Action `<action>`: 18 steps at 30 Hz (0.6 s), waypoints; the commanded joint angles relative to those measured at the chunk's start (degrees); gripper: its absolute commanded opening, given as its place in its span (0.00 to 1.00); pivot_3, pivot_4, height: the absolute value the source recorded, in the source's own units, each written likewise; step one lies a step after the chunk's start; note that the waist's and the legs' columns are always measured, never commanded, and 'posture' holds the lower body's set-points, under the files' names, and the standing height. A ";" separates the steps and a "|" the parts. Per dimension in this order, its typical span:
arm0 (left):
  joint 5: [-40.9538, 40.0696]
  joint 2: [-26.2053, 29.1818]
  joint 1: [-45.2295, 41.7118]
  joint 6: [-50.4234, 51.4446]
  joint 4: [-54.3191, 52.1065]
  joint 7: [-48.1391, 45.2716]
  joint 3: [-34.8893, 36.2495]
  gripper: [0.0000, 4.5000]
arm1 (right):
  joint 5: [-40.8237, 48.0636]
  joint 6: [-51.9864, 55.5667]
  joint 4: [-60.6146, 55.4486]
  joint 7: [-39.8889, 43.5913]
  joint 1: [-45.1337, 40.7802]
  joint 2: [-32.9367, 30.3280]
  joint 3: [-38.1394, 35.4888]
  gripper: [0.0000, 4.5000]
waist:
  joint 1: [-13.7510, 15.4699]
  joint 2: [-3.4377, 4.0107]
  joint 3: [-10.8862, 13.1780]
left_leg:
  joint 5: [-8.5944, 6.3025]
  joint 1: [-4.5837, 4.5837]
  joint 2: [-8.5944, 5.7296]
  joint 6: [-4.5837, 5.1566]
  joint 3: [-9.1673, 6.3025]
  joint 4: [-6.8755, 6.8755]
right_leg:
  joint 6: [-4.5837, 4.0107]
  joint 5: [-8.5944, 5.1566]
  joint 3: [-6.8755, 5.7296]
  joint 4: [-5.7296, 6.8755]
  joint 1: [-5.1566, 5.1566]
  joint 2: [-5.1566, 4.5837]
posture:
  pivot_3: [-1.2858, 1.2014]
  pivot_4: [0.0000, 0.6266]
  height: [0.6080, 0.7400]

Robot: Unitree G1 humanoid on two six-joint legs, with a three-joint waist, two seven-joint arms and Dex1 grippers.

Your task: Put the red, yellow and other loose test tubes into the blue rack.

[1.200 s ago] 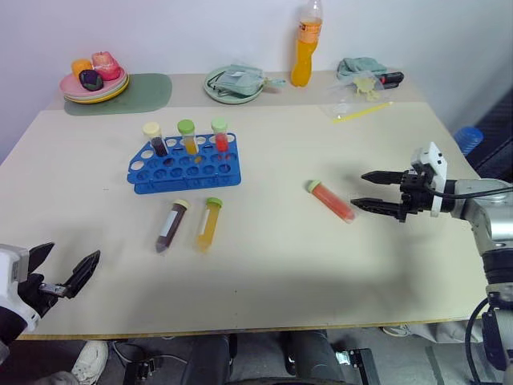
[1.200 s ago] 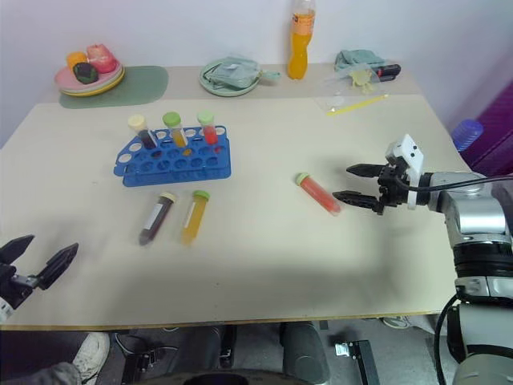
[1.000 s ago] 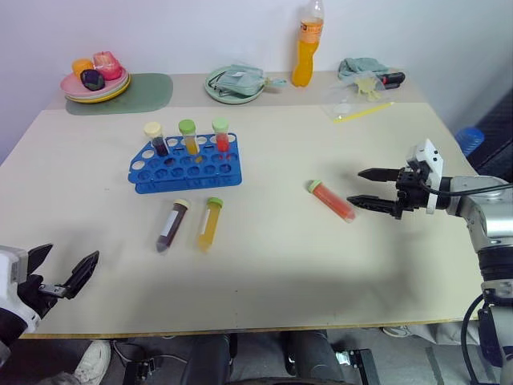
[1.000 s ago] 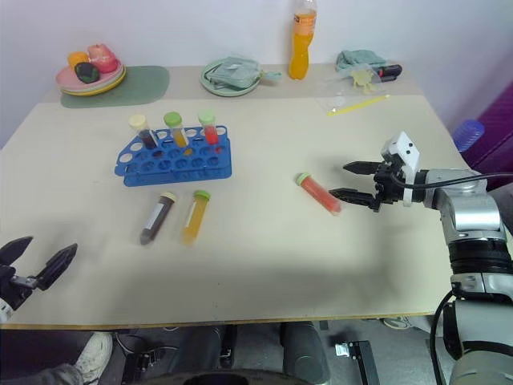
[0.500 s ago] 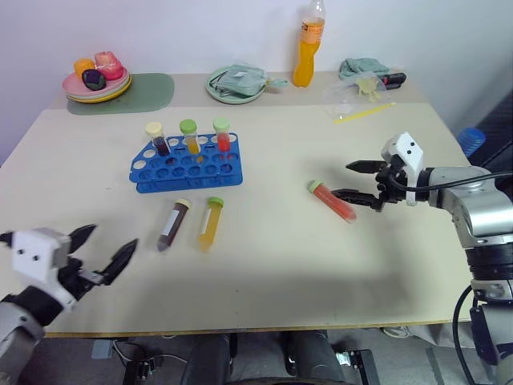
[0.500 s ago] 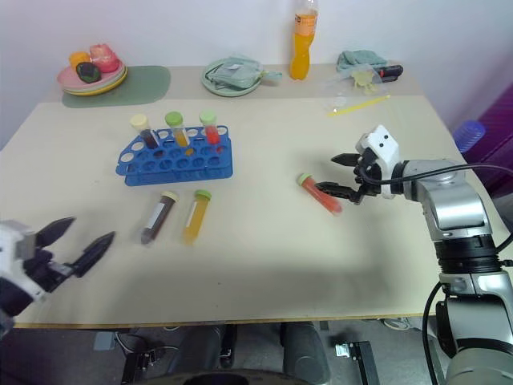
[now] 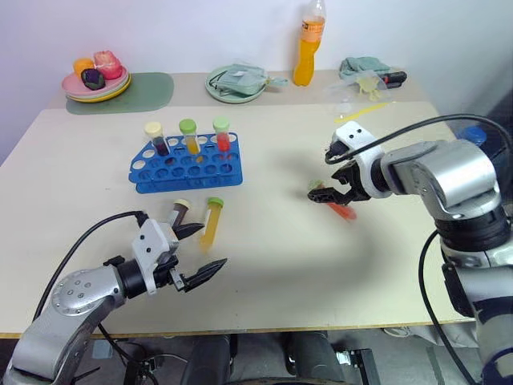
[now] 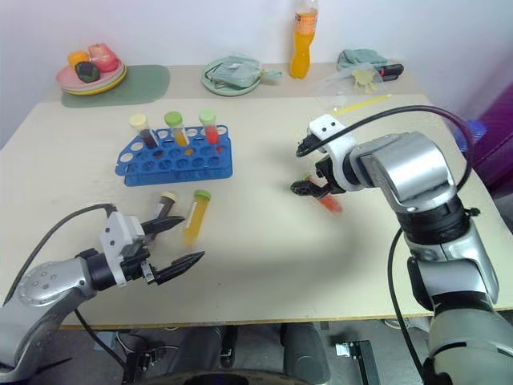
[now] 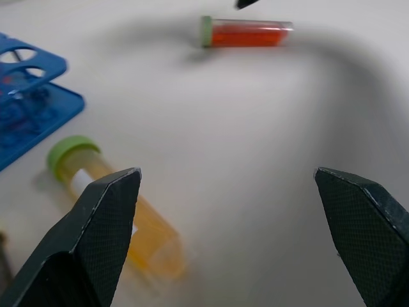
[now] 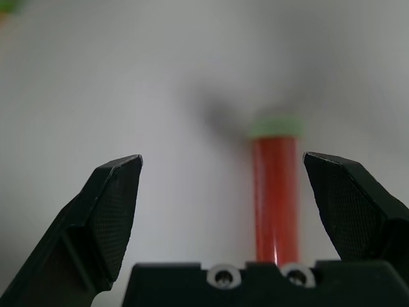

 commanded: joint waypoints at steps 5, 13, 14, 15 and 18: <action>1.81 -1.56 0.49 -2.84 -2.96 -0.38 -4.51 0.99 | -1.87 0.08 7.47 -7.24 -3.87 3.30 5.02 1.00 | -0.23 0.03 0.02 | -0.01 0.00 0.03 0.01 0.00 -0.03 | 0.12 0.07 0.00 0.06 -0.06 0.05 | 0.52 0.24 0.92; 2.01 -2.47 2.66 -1.81 -6.28 1.68 -5.42 0.99 | -3.02 -7.27 16.90 -4.21 -7.12 2.59 11.48 1.00 | -0.21 0.04 0.02 | 0.00 0.01 0.03 0.02 0.02 -0.02 | 0.15 0.08 -0.01 0.10 -0.06 0.13 | 0.52 0.24 0.92; 1.98 -2.57 2.68 -1.46 -6.72 2.03 -5.54 0.99 | -3.06 -7.80 17.72 -3.53 -7.43 2.48 12.10 1.00 | -0.19 0.04 0.02 | 0.00 0.01 0.03 0.02 0.02 0.00 | 0.16 0.09 -0.01 0.10 -0.06 0.14 | 0.52 0.24 0.92; 1.99 -2.61 2.69 -1.26 -6.96 2.22 -5.60 0.99 | -3.14 -8.17 18.24 -3.04 -7.63 2.40 12.51 1.00 | -0.21 0.04 0.02 | 0.00 0.01 0.03 0.03 0.02 0.00 | 0.16 0.09 -0.01 0.10 -0.05 0.17 | 0.52 0.24 0.92; 1.88 -2.69 2.48 -0.56 -7.51 2.86 -5.74 1.00 | -3.86 -9.76 20.31 -1.74 -8.02 2.52 13.74 0.81 | -0.24 0.04 0.02 | 0.00 0.01 0.02 0.03 0.02 0.00 | 0.20 0.11 -0.02 0.10 -0.05 0.22 | 0.52 0.24 0.92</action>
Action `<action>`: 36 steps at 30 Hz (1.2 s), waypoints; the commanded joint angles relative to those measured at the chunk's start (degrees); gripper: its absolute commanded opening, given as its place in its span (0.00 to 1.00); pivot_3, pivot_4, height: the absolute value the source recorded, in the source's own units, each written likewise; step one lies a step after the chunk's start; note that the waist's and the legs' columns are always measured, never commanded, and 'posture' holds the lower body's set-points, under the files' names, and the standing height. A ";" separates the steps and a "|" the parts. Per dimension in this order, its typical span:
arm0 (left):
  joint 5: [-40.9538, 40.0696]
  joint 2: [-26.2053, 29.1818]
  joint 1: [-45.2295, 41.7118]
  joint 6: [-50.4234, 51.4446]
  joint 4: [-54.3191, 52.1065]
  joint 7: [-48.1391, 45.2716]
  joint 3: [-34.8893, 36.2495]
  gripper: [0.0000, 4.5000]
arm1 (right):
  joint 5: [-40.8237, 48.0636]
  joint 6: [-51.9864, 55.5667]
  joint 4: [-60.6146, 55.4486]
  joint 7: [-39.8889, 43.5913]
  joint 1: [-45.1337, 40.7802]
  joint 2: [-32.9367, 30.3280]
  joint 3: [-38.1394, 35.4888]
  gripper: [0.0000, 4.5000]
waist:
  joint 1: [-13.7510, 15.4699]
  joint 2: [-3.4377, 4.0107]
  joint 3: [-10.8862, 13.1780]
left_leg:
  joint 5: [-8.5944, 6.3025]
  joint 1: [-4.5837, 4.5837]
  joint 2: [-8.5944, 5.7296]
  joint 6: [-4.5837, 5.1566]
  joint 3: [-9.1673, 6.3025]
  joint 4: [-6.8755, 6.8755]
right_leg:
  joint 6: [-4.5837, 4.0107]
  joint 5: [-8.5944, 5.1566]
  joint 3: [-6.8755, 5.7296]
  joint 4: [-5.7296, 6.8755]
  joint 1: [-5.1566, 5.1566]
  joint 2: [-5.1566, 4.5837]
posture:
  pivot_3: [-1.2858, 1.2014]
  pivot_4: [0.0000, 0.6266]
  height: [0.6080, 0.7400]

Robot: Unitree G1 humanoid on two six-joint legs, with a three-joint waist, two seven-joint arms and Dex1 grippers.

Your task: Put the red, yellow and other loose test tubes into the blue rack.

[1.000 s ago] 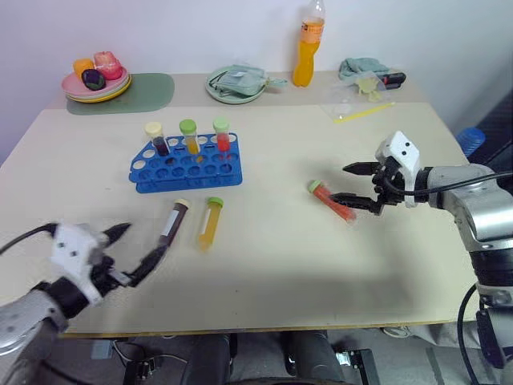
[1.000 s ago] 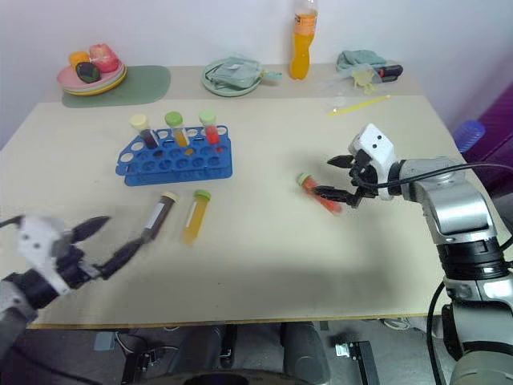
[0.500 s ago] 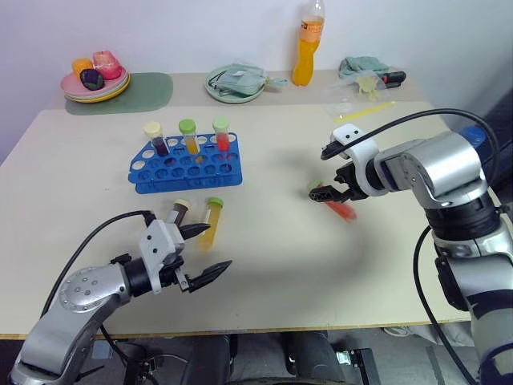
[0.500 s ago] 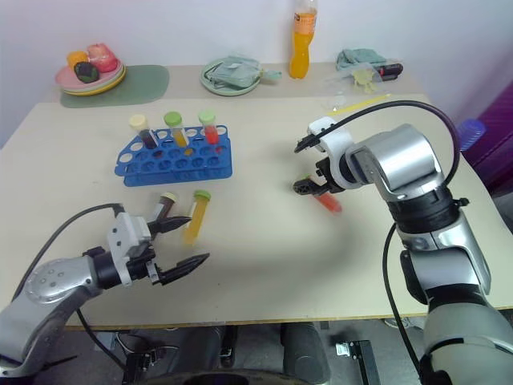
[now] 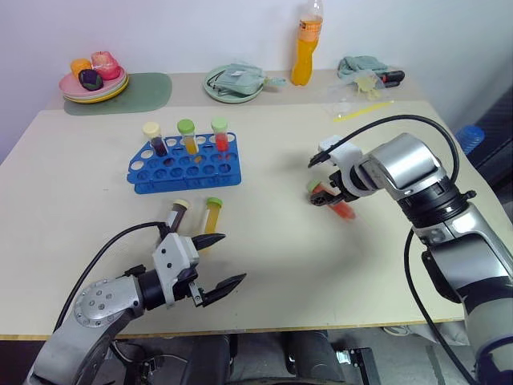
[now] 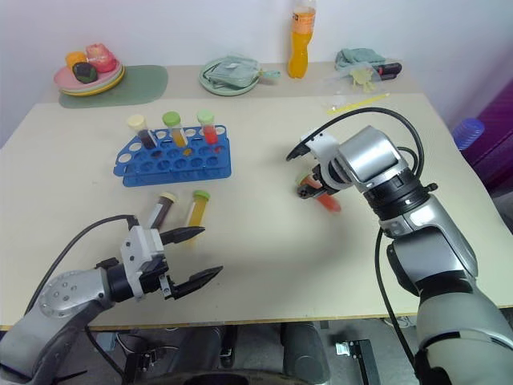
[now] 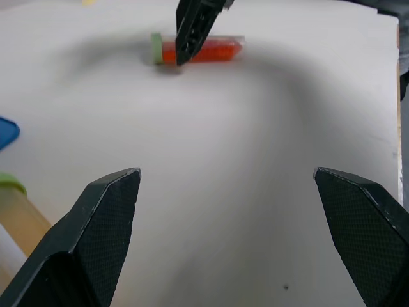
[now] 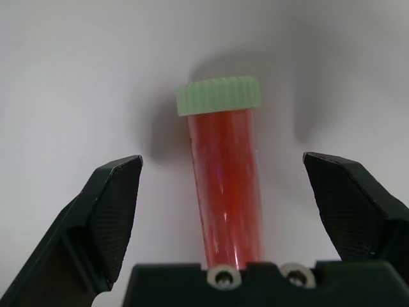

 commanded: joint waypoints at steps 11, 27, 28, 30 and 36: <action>-1.23 0.35 -0.09 0.98 -2.26 0.52 0.32 1.00 | -2.40 -4.93 -0.66 4.19 -1.77 -1.91 0.06 0.16 | -0.01 0.01 0.01 | 0.00 0.00 0.00 0.00 0.00 0.00 | 0.01 0.00 -0.02 0.00 0.00 0.05 | 0.52 0.24 0.92; 4.81 -14.25 -0.73 -11.70 11.58 16.96 15.17 1.00 | -0.21 -70.74 -2.17 -9.35 15.92 40.89 -23.00 0.16 | 0.17 -0.07 -0.04 | 0.07 0.20 0.10 -0.12 -0.06 0.10 | 0.02 0.03 -0.04 0.24 0.12 0.24 | 0.52 0.24 0.92; 4.93 -14.43 -1.22 -11.88 11.57 17.64 15.66 1.00 | -1.27 -73.78 1.77 -9.65 15.38 41.98 -22.83 0.16 | 0.11 -0.09 -0.05 | 0.07 0.17 0.08 -0.12 -0.06 0.10 | 0.02 0.03 -0.05 0.24 0.10 0.23 | 0.52 0.24 0.92; 5.21 -14.61 -1.75 -11.88 11.01 19.00 16.50 1.00 | -2.84 -78.69 8.78 -10.21 14.00 43.50 -22.88 0.16 | 0.02 -0.10 -0.06 | 0.07 0.17 0.05 -0.13 -0.05 0.10 | 0.02 0.03 -0.04 0.23 0.10 0.19 | 0.52 0.24 0.92; 5.04 -14.80 -0.72 -9.29 7.04 21.55 16.75 1.00 | -5.09 -89.60 24.83 -12.29 8.79 46.16 -24.54 0.16 | -0.40 -0.06 -0.03 | 0.08 0.17 0.05 -0.16 -0.05 0.01 | 0.02 0.03 -0.04 0.24 0.03 0.19 | 0.52 0.24 0.92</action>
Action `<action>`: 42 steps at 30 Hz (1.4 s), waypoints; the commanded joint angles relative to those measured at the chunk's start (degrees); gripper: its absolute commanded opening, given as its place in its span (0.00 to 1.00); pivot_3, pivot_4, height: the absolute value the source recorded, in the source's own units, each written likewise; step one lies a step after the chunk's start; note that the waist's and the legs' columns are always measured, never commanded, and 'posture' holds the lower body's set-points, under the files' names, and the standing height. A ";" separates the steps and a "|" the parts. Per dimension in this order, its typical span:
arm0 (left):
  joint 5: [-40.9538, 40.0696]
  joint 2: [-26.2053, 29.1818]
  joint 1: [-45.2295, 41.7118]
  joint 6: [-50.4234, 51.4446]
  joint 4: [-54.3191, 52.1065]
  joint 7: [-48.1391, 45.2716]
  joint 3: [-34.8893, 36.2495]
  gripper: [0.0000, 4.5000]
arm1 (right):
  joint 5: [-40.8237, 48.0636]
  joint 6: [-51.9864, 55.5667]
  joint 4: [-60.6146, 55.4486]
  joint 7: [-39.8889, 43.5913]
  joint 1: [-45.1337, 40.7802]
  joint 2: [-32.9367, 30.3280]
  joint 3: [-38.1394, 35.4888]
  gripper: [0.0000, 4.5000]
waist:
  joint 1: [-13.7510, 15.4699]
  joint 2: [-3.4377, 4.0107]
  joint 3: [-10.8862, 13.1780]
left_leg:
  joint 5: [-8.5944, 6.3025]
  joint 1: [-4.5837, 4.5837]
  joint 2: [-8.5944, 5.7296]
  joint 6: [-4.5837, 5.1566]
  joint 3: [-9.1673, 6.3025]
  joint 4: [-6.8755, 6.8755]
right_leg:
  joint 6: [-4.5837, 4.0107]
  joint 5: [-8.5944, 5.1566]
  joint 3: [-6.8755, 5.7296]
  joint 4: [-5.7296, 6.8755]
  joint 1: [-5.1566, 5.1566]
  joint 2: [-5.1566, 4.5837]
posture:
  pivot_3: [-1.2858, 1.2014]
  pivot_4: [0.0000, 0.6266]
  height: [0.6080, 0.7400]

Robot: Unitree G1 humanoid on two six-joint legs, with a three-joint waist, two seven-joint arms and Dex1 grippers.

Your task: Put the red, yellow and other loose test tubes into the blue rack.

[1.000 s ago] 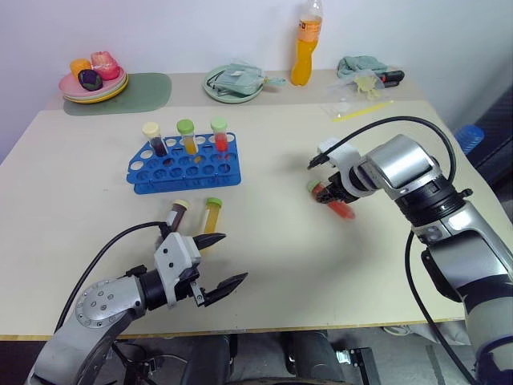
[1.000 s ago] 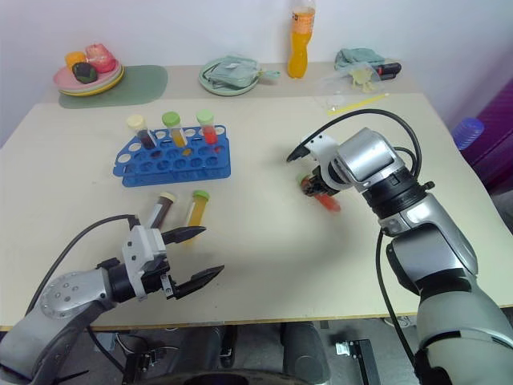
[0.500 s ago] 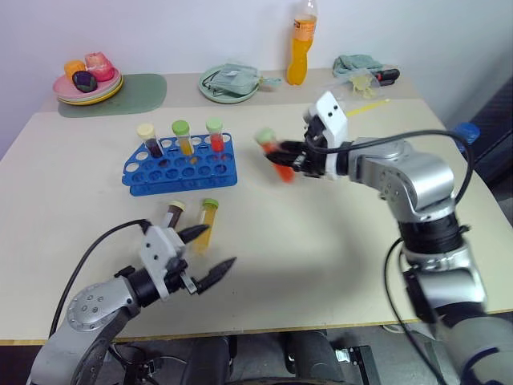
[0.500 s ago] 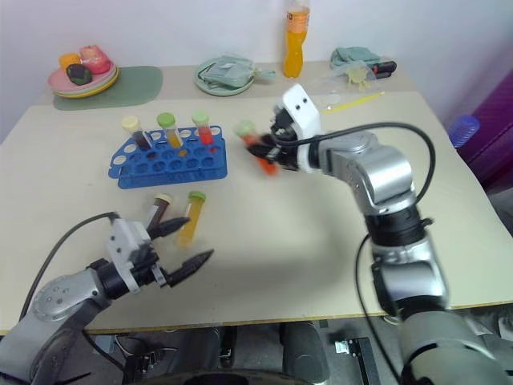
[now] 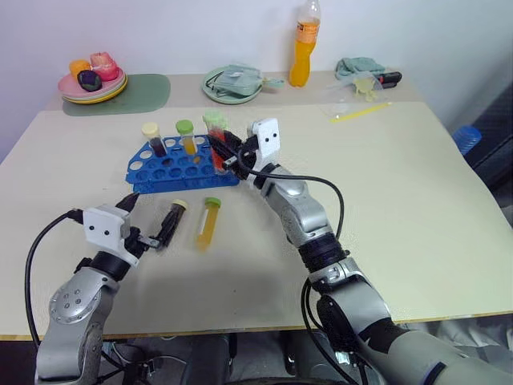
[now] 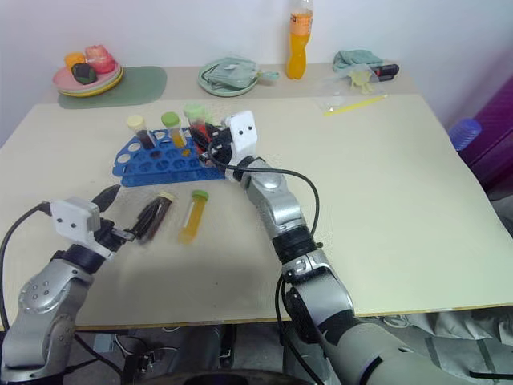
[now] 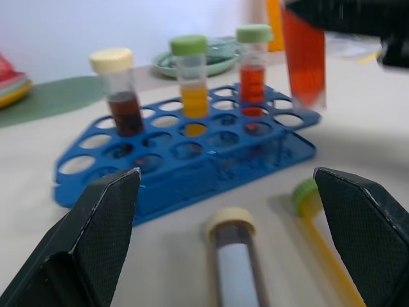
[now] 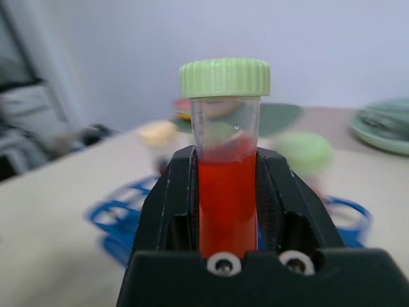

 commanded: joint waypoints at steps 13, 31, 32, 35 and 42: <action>-1.29 0.56 0.81 5.42 -8.43 1.92 0.06 1.00 | -4.23 -14.23 17.27 -2.22 -8.51 4.18 -1.40 0.16 | -1.27 0.02 0.01 | 0.00 0.00 0.03 -0.01 -0.02 -0.06 | -0.01 -0.01 0.00 0.00 -0.01 0.01 | 0.52 0.24 0.92; -1.63 0.08 0.96 5.64 -7.92 0.76 0.07 1.00 | -5.34 -17.43 23.38 -1.09 -10.21 6.33 -0.89 0.16 | -1.25 0.03 0.01 | 0.00 0.01 0.03 -0.01 -0.03 -0.06 | -0.02 -0.01 0.00 0.00 -0.01 -0.02 | 0.52 0.24 0.92; -1.61 0.02 1.19 5.28 -7.65 0.53 0.15 1.00 | -5.52 -17.55 23.79 -1.42 -10.40 6.35 -0.91 0.16 | -1.25 0.03 0.01 | 0.00 0.01 0.03 -0.01 -0.03 -0.06 | -0.01 -0.01 0.00 0.00 0.00 -0.04 | 0.52 0.24 0.92; -1.57 -0.18 1.86 4.28 -6.94 -0.18 0.40 1.00 | -5.99 -17.90 25.23 -2.42 -11.19 6.47 -1.09 0.16 | -1.28 0.03 0.01 | 0.00 0.01 0.02 -0.02 -0.03 -0.06 | -0.02 -0.01 0.00 0.00 0.00 -0.05 | 0.52 0.24 0.92; -1.45 -0.48 2.74 1.86 -5.12 -1.45 0.45 1.00 | -7.62 -19.79 28.59 -6.65 -12.99 6.66 -1.35 0.16 | -1.12 0.04 0.02 | 0.01 0.01 -0.01 -0.02 -0.04 -0.06 | -0.02 -0.01 -0.01 0.00 0.01 -0.11 | 0.52 0.24 0.92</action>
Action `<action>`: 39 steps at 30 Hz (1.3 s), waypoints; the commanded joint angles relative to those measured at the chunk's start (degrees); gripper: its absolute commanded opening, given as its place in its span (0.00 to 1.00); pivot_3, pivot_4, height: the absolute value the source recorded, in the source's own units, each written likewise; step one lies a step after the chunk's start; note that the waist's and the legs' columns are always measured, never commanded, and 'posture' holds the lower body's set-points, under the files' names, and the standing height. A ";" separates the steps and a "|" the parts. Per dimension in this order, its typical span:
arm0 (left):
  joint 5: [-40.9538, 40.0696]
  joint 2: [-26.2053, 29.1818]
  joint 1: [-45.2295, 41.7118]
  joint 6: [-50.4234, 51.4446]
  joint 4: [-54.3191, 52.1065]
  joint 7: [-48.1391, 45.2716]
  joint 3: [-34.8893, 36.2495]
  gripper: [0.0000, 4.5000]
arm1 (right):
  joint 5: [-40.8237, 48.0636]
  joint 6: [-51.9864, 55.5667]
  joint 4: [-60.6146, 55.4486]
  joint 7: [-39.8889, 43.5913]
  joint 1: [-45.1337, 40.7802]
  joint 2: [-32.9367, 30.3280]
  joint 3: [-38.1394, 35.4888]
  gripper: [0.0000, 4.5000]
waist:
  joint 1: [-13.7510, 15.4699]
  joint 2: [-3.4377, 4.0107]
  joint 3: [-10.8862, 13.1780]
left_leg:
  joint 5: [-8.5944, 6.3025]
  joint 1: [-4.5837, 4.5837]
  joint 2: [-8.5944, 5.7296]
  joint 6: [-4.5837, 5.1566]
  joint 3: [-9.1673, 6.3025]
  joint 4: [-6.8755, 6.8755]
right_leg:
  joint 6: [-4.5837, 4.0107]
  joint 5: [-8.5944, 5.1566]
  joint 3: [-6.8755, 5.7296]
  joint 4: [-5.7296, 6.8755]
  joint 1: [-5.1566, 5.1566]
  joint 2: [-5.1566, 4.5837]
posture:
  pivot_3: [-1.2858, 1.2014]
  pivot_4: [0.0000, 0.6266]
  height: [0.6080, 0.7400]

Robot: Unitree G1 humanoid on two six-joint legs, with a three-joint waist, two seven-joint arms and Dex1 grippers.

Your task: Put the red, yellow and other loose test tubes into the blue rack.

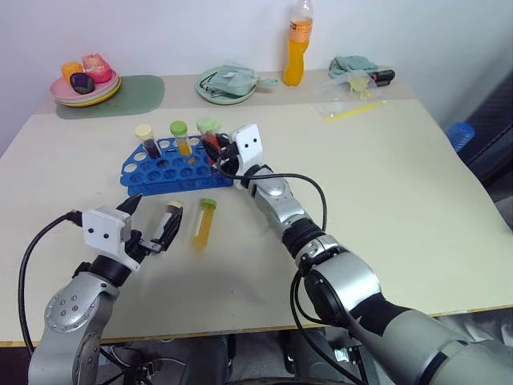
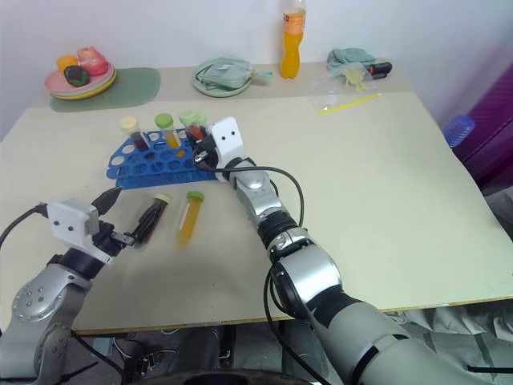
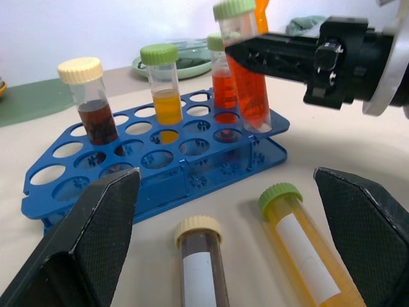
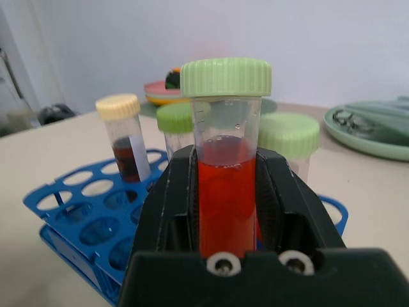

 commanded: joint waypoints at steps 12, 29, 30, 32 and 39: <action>0.36 -0.81 1.89 -6.41 2.74 -1.77 0.31 1.00 | 1.86 -1.15 -0.93 4.82 2.49 3.56 -1.85 0.28 | -0.17 0.01 0.01 | 0.00 0.00 0.02 0.00 -0.01 0.00 | 0.00 0.00 -0.01 -0.01 0.00 -0.02 | 0.52 0.24 0.92; -0.39 -0.35 0.18 -2.01 -0.48 0.24 -0.12 1.00 | 2.21 -2.13 -6.12 6.38 3.12 2.35 -2.28 0.97 | -0.21 0.07 0.04 | 0.00 -0.01 0.03 0.00 -0.01 -0.02 | 0.00 0.00 0.00 -0.01 -0.02 -0.02 | 0.52 0.24 0.92; -0.43 -0.36 0.20 -1.94 -0.56 0.22 -0.08 1.00 | 2.33 -1.66 -6.10 6.19 3.08 2.37 -2.36 0.97 | -0.21 0.07 0.04 | 0.00 -0.01 0.03 0.00 -0.01 -0.01 | 0.00 0.00 0.00 -0.01 -0.02 -0.02 | 0.52 0.24 0.92; -0.47 -0.38 0.23 -1.85 -0.63 0.19 -0.02 1.00 | 2.05 -0.76 -5.89 5.37 2.75 2.26 -2.30 0.97 | -0.22 0.07 0.04 | 0.00 -0.01 0.03 0.00 -0.01 -0.01 | 0.00 0.00 0.00 -0.01 -0.02 -0.02 | 0.52 0.24 0.92; -0.45 -0.47 0.64 -1.76 -1.06 0.24 0.05 1.00 | 2.40 0.76 -7.04 5.88 2.64 2.29 -2.11 0.97 | -0.22 0.07 0.04 | 0.00 -0.01 0.03 0.00 -0.01 -0.02 | 0.00 0.00 0.00 -0.01 -0.02 -0.03 | 0.52 0.24 0.92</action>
